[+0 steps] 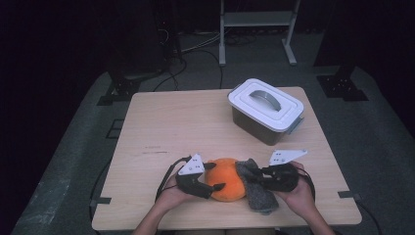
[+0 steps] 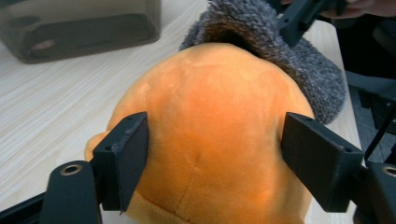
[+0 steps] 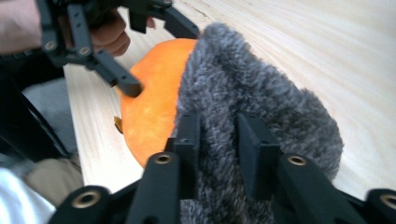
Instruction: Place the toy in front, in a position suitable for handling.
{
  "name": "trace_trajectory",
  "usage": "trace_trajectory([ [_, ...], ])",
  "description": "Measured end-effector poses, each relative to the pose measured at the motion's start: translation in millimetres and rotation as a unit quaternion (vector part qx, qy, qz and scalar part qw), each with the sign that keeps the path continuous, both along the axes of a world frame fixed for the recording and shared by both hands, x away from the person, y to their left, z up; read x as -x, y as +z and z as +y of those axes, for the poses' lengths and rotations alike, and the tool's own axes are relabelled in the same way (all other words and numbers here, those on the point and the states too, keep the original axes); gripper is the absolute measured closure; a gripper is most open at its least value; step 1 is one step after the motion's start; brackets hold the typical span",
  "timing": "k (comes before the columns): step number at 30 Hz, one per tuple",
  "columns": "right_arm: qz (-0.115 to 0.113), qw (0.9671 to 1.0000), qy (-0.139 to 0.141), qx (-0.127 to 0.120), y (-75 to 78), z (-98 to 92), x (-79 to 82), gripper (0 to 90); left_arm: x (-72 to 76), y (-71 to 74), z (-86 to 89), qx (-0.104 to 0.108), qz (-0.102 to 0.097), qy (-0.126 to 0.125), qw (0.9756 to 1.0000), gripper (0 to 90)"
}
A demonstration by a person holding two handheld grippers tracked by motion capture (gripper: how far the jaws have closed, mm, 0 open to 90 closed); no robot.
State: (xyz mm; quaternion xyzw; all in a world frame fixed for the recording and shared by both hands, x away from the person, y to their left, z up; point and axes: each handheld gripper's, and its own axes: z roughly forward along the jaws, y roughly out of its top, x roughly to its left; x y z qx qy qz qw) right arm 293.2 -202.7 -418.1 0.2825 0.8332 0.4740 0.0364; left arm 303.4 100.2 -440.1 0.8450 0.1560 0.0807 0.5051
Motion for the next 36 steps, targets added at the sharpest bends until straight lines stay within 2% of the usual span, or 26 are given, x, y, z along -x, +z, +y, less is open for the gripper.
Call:
trace_trajectory([
  [1,0.011,0.9998,-0.006,-0.016,-3.0,-3.8,-2.7,61.1,1.4,0.0,-2.1,-0.005,-0.002,-0.005,1.0,22.4],
  [2,0.011,0.9998,-0.006,-0.016,-3.0,-3.8,-2.7,61.1,1.4,0.0,-2.1,-0.005,-0.002,-0.005,1.0,22.2],
  [4,0.005,0.9996,-0.004,-0.028,-4.8,0.5,-3.9,53.9,3.6,1.0,-3.8,-0.016,-0.011,-0.013,0.9997,23.2],
  [5,0.005,0.9996,-0.004,-0.028,-4.8,0.5,-3.9,53.9,3.6,1.0,-3.8,-0.016,-0.011,-0.013,0.9997,23.6],
  [6,0.003,0.9992,-0.003,-0.039,-4.1,5.3,-4.9,51.4,4.0,1.3,-4.1,-0.018,-0.012,-0.016,0.9996,23.9],
  [10,-0.012,0.9992,-0.007,-0.036,-3.0,11.3,-6.5,49.3,6.7,2.0,-5.4,-0.029,-0.015,-0.032,0.9989,23.9],
  [11,-0.016,0.9993,-0.011,-0.033,-3.4,13.6,-7.4,51.5,6.9,2.0,-5.4,-0.031,-0.016,-0.032,0.9989,24.0],
  [12,-0.019,0.9995,-0.012,-0.021,-3.1,14.7,-8.4,60.6,6.1,2.1,-4.3,-0.03,-0.016,-0.031,0.9989,25.2],
  [14,-0.009,0.9997,-0.013,-0.019,-1.6,12.1,-9.2,69.6,4.7,2.1,-3.1,-0.028,-0.014,-0.027,0.9992,26.7],
  [15,-0.009,0.9997,-0.013,-0.019,-1.6,12.1,-9.2,69.6,4.7,2.1,-3.1,-0.028,-0.014,-0.027,0.9992,27.4],
  [18,0.01,0.9995,-0.016,-0.026,-2.3,2.8,-10.5,75.4,1.4,1.8,-0.8,-0.02,-0.004,-0.017,0.9996,29.2],
  [21,0.03,0.9989,-0.035,-0.008,-7.8,-10.4,-12.2,75.4,-1.8,0.6,1.1,-0.019,0.0,0.004,0.9998,29.9],
  [22,0.03,0.9989,-0.035,-0.008,-7.8,-10.4,-12.2,75.4,-1.8,0.6,1.1,-0.019,0.0,0.004,0.9998,29.8],
  [24,0.035,0.9982,-0.046,0.018,-11.8,-16.7,-10.3,75.5,-3.3,-0.8,1.3,-0.017,0.003,0.021,0.9996,29.5],
  [25,0.035,0.9982,-0.046,0.018,-11.8,-16.7,-10.3,75.5,-3.3,-0.8,1.3,-0.017,0.003,0.021,0.9996,29.5],
  [26,0.024,0.999,-0.038,0.005,-5.7,-13.8,-4.3,75.4,-3.3,-1.0,-0.2,-0.014,0.004,0.031,0.9994,29.5],
  [28,0.017,0.9994,-0.03,-0.003,-1.6,-10.4,-1.0,75.3,-3.7,-1.5,-1.8,-0.009,0.006,0.036,0.9993,29.5],
  [29,-0.001,0.9998,-0.018,-0.009,5.3,-2.1,4.6,75.0,-4.3,-1.7,-2.9,-0.008,0.006,0.04,0.9991,29.3],
  [30,-0.031,0.9994,-0.002,0.012,10.9,14.2,12.4,74.2,-4.9,-2.1,-3.9,-0.005,0.008,0.043,0.999,28.9],
  [31,-0.04,0.9989,0.005,0.024,9.7,21.0,14.1,73.9,-5.6,-1.5,-4.3,-0.004,0.012,0.045,0.9989,28.6],
  [32,-0.04,0.9989,0.005,0.024,9.7,21.0,14.1,73.9,-5.6,-1.5,-4.3,-0.004,0.012,0.045,0.9989,28.3],
  [33,-0.045,0.9984,0.008,0.033,7.7,24.6,14.2,73.7,-5.7,-1.2,-3.9,-0.006,0.012,0.042,0.999,28.3],
  [35,-0.036,0.9988,0.011,0.032,2.8,22.1,8.7,74.3,-7.0,2.6,0.6,0.009,0.022,0.02,0.9995,22.5],
  [36,-0.036,0.9988,0.011,0.032,2.8,22.1,8.7,74.3,-7.0,2.6,0.6,0.009,0.022,0.02,0.9995,19.8],
])
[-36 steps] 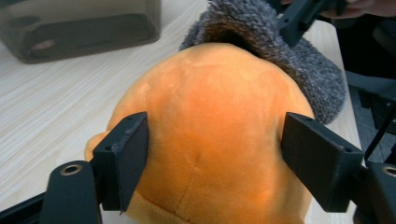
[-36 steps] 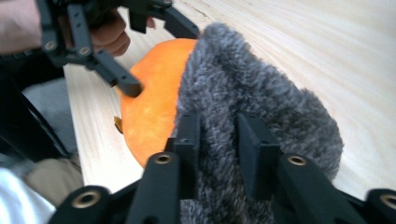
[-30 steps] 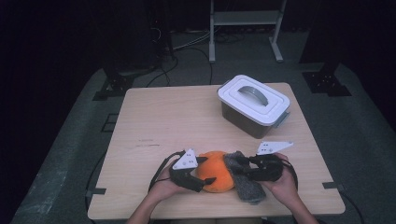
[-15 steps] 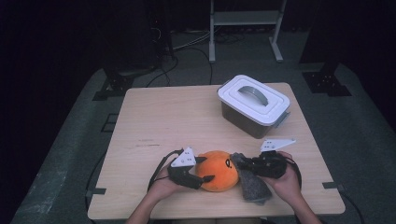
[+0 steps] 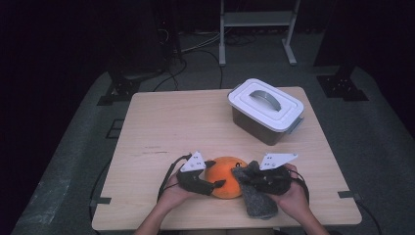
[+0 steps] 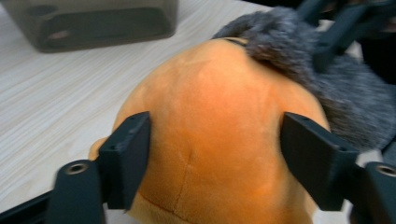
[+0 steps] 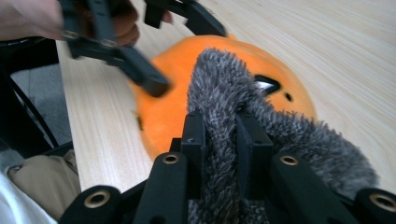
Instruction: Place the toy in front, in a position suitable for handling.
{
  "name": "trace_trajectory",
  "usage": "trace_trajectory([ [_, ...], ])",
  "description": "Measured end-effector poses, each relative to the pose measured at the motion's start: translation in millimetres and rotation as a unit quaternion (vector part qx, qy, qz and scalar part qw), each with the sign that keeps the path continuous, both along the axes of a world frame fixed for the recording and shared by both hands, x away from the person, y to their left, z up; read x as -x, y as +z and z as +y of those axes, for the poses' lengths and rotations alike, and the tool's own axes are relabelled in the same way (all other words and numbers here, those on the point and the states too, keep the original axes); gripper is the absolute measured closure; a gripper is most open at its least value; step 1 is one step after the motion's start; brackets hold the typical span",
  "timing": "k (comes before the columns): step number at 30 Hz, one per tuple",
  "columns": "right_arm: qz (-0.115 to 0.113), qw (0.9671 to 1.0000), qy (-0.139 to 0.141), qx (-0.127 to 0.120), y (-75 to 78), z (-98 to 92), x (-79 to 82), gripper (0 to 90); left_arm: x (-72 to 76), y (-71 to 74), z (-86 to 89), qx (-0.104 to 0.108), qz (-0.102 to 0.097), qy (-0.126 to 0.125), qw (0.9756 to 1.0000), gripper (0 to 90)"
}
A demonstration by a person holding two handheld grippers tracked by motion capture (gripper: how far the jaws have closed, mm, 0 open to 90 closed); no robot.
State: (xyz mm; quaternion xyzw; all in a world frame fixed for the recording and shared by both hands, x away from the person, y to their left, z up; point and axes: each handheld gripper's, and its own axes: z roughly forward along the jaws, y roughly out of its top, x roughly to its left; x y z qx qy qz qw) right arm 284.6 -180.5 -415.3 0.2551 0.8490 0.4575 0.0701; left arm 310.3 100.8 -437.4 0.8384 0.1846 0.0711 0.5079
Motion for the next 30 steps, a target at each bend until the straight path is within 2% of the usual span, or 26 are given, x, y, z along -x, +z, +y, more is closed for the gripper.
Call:
trace_trajectory([
  [2,0.003,0.9999,-0.015,-0.002,-0.6,-8.8,-3.1,74.3,-0.7,4.5,4.8,0.018,0.005,-0.027,0.9995,19.2],
  [3,0.003,0.9997,-0.023,-0.001,-1.5,-14.1,-4.5,74.3,0.0,5.2,5.3,0.018,0.003,-0.031,0.9994,20.1],
  [4,0.007,0.9993,-0.036,0.001,-1.9,-20.7,-5.8,74.5,1.8,5.5,4.4,0.004,-0.002,-0.032,0.9995,24.0],
  [5,0.007,0.9993,-0.036,0.001,-1.9,-20.7,-5.8,74.5,1.8,5.5,4.4,0.004,-0.002,-0.032,0.9995,28.3],
  [6,0.008,0.999,-0.045,0.002,-0.5,-24.7,-5.9,75.3,3.1,4.5,2.2,-0.015,-0.013,-0.025,0.9995,32.4],
  [8,0.006,0.999,-0.044,-0.002,1.7,-24.9,-4.5,75.3,2.3,4.3,1.4,-0.014,-0.013,-0.018,0.9996,33.6],
  [9,0.001,0.9993,-0.036,-0.015,7.0,-22.6,-0.7,75.4,1.6,4.4,0.5,-0.011,-0.014,-0.011,0.9998,34.8],
  [10,-0.011,0.9995,-0.014,-0.026,15.5,-13.1,6.9,75.5,0.0,3.8,-1.3,-0.006,-0.015,-0.001,0.9999,35.9],
  [12,-0.015,0.9996,-0.006,-0.024,17.5,-8.2,9.9,75.4,-0.9,3.0,-2.5,-0.002,-0.01,0.005,0.9999,35.6],
  [13,-0.021,0.9996,0.007,-0.019,17.9,-0.9,12.5,75.4,-1.9,2.1,-3.6,0.002,-0.006,0.011,0.9999,35.6],
  [14,-0.029,0.9993,0.022,0.01,13.4,12.7,15.5,75.2,-2.3,1.5,-4.2,0.002,-0.005,0.017,0.9998,35.2],
  [15,-0.029,0.9993,0.022,0.01,13.4,12.7,15.5,75.2,-2.3,1.5,-4.2,0.002,-0.005,0.017,0.9998,35.1],
  [16,-0.031,0.999,0.025,0.021,10.7,15.3,15.1,75.2,-2.3,1.2,-3.9,0.001,-0.004,0.016,0.9999,35.1],
  [17,-0.024,0.9991,0.028,0.022,5.7,15.6,12.3,75.1,-2.5,0.4,-2.8,0.0,-0.005,0.014,0.9999,34.7],
  [19,-0.023,0.9992,0.028,0.018,5.7,13.5,10.9,75.0,-3.4,-0.3,-2.0,0.001,-0.002,0.013,0.9999,34.1],
  [22,-0.014,0.9998,0.002,0.016,3.2,-5.5,4.6,75.1,-6.1,-1.4,1.2,0.003,0.007,0.012,0.9999,33.2],
  [24,-0.012,0.9998,-0.005,0.018,2.1,-9.6,3.0,75.1,-6.8,-2.4,1.9,0.007,0.011,0.01,0.9999,32.9],
  [25,-0.003,0.9995,-0.024,0.019,0.5,-20.0,-1.4,75.1,-6.6,-2.4,1.8,0.005,0.01,0.01,0.9999,32.8],
  [27,0.0,0.9994,-0.029,0.016,0.9,-22.2,-2.4,75.2,-6.1,-2.4,1.3,0.003,0.01,0.008,0.9999,32.3],
  [28,0.004,0.9995,-0.028,-0.012,5.7,-23.4,-2.7,74.9,-5.1,-2.7,0.4,0.003,0.009,0.004,0.9999,31.9],
  [30,0.002,0.9995,-0.024,-0.021,7.7,-22.3,-2.7,74.8,-3.2,-2.8,-1.1,-0.001,0.003,-0.006,1.0,31.7],
])
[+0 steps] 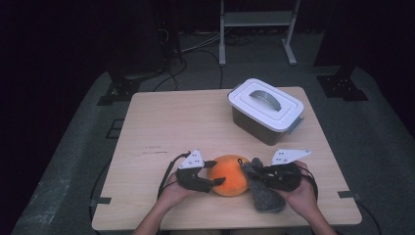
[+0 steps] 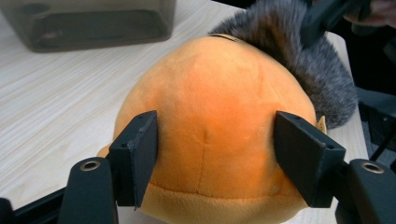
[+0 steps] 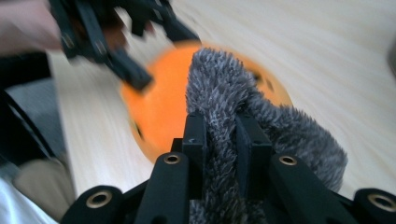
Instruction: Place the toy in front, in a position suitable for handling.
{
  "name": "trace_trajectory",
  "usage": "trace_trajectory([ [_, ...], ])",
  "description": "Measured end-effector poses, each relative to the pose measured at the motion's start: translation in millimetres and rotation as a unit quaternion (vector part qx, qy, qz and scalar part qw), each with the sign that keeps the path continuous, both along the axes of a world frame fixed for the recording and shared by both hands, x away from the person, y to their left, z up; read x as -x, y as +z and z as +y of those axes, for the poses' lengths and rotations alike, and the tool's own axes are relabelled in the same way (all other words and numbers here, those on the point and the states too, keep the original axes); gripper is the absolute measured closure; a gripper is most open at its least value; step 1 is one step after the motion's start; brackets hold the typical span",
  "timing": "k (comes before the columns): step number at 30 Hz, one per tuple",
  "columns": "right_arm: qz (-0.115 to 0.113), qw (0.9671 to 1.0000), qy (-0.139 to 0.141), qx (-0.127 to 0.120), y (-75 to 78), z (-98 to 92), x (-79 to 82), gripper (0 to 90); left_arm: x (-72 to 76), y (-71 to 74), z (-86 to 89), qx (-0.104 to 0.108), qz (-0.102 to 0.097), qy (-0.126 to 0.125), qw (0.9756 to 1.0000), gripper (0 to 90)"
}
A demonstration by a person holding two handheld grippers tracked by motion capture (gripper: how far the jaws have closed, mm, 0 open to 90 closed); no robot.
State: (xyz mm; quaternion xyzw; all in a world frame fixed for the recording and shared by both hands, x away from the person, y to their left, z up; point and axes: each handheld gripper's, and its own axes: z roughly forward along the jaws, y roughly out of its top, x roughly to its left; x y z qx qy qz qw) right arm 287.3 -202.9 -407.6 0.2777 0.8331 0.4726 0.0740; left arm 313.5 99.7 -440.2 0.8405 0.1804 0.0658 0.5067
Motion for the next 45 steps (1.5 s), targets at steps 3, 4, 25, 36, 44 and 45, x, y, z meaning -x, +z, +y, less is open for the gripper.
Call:
trace_trajectory([
  [3,-0.014,0.9999,0.0,0.004,5.1,6.2,-3.4,73.7,1.1,0.6,-0.4,-0.005,-0.005,-0.008,0.9999,31.2],
  [4,-0.015,0.9999,-0.003,0.007,4.4,6.5,-5.6,73.7,1.2,0.6,0.1,-0.006,-0.006,-0.01,0.9999,31.2],
  [25,0.024,0.9991,0.03,-0.019,2.1,15.3,-7.6,74.9,4.8,4.5,-3.9,0.003,-0.016,-0.019,0.9997,30.5],
  [36,0.018,0.9984,0.052,-0.013,6.3,20.6,2.4,75.0,8.4,7.1,-8.9,-0.007,-0.029,-0.019,0.9994,25.5],
  [44,0.048,0.998,0.041,-0.008,-4.1,-3.0,-9.5,75.4,11.0,7.5,-9.2,-0.016,-0.041,-0.03,0.9986,26.7],
  [45,0.051,0.9982,0.031,-0.006,-4.5,-7.8,-10.9,75.4,11.1,7.7,-9.3,-0.018,-0.041,-0.032,0.9985,26.6],
])
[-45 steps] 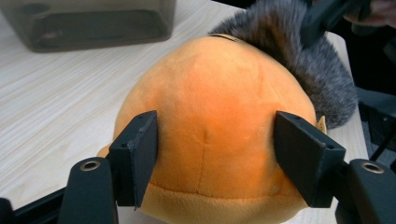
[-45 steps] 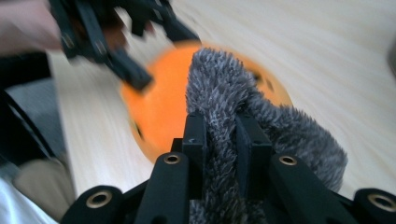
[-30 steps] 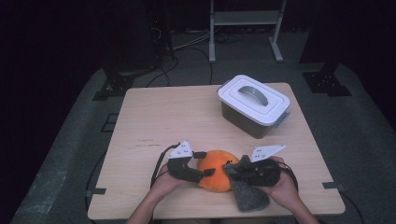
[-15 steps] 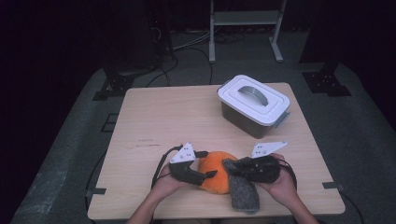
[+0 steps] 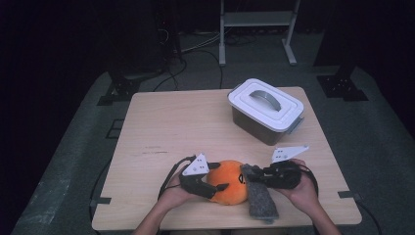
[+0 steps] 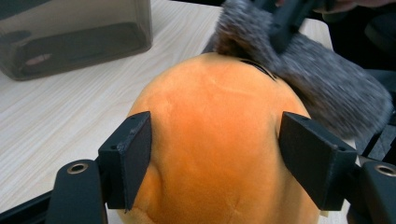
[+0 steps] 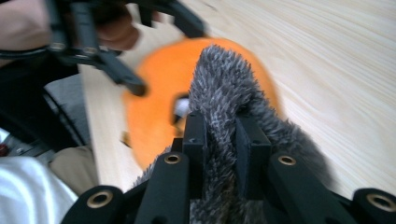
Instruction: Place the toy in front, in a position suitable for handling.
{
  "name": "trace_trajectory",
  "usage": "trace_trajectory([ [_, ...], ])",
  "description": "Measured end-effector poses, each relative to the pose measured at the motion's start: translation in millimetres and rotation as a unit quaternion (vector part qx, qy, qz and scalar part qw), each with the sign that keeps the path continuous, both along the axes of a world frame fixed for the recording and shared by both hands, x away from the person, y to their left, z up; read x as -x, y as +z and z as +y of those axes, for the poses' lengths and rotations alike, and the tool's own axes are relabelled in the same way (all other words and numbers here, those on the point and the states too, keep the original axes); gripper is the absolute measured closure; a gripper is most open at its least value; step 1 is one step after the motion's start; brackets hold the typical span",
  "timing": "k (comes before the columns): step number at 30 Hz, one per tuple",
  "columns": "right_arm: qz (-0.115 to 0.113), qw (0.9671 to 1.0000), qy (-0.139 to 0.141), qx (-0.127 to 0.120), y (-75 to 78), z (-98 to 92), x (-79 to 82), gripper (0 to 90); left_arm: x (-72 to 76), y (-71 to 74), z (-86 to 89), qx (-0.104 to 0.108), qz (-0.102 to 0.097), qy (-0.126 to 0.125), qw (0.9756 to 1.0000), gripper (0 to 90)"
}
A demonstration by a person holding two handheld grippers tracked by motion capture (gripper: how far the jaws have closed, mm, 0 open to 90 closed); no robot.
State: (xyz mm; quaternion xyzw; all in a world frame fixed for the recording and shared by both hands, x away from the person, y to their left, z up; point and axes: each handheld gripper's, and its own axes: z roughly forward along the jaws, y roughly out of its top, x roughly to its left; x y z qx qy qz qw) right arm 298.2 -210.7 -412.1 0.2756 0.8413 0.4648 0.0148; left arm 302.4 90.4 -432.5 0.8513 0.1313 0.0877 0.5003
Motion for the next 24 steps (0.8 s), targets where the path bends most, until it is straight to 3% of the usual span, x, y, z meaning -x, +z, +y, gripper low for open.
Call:
trace_trajectory([
  [1,0.001,0.9998,-0.019,-0.008,2.1,-6.8,-2.5,75.3,0.3,0.0,-0.6,0.001,-0.001,-0.004,1.0,26.7],
  [2,0.001,0.9998,-0.019,-0.008,2.1,-6.8,-2.5,75.3,0.3,0.0,-0.6,0.001,-0.001,-0.004,1.0,26.7],
  [3,0.0,0.9991,-0.024,-0.034,6.8,-7.7,-5.0,75.1,0.5,0.0,-1.1,0.0,-0.002,-0.005,1.0,26.6],
  [5,0.0,0.9987,-0.017,-0.049,9.5,-2.1,-6.7,74.0,0.7,0.1,-1.6,0.0,-0.003,-0.005,1.0,26.6],
  [10,0.005,0.9996,0.016,-0.022,0.0,17.0,-1.2,73.7,-0.5,8.1,1.0,0.003,0.005,-0.012,0.9999,19.4],
  [15,0.009,0.9989,0.044,-0.012,-0.8,16.5,8.1,74.0,-1.1,12.0,2.2,0.002,0.012,0.0,0.9999,10.1],
  [17,0.012,0.9983,0.055,-0.01,-2.8,15.6,10.5,74.2,-2.2,9.3,1.2,-0.001,0.026,-0.004,0.9996,9.3],
  [18,0.013,0.9982,0.058,-0.008,-2.7,15.5,11.1,74.3,-3.4,5.8,-0.5,-0.003,0.047,-0.009,0.9989,9.3],
  [20,0.014,0.9979,0.062,-0.006,-2.4,15.6,11.8,74.3,-3.4,3.3,-1.7,-0.003,0.051,-0.011,0.9986,9.4],
  [21,0.014,0.9979,0.064,-0.004,-2.1,16.2,12.4,74.3,-2.7,2.5,-2.0,-0.008,0.05,-0.015,0.9986,11.3],
  [23,0.006,0.9983,0.058,-0.008,1.5,17.2,12.1,75.3,-0.5,4.5,-1.6,-0.021,0.028,-0.013,0.9993,26.4],
  [24,0.006,0.9983,0.058,-0.008,1.5,17.2,12.1,75.3,-0.5,4.5,-1.6,-0.021,0.028,-0.013,0.9993,30.1],
])
